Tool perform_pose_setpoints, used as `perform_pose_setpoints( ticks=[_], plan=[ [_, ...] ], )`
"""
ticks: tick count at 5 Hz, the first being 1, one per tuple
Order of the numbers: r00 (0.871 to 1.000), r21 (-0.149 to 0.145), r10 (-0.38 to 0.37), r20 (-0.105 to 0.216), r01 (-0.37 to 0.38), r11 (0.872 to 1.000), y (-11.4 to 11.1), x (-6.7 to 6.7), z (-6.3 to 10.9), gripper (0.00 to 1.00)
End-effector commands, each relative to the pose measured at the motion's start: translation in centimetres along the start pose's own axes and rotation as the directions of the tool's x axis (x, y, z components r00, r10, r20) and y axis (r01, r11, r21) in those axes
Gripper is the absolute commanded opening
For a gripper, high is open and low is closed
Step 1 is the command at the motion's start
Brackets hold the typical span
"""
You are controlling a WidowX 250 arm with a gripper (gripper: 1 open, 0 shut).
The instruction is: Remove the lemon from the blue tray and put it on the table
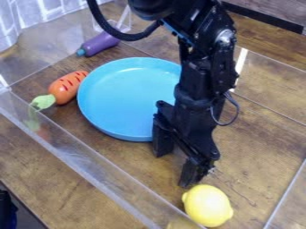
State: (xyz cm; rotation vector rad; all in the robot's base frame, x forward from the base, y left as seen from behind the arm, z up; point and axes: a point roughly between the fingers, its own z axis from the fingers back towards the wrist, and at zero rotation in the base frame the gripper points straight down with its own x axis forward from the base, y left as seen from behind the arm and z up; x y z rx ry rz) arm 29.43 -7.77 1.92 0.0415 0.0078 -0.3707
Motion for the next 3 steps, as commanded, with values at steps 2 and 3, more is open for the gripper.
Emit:
perform_pose_setpoints(
  ticks=[2,3],
  plan=[
    [0.998,-0.003,-0.054,0.024,0.055,0.999,-1.29,0.45,0.74,0.0],
    [0.997,-0.003,-0.07,0.015,0.07,0.998,-1.34,0.08,0.71,1.0]
  ],
)
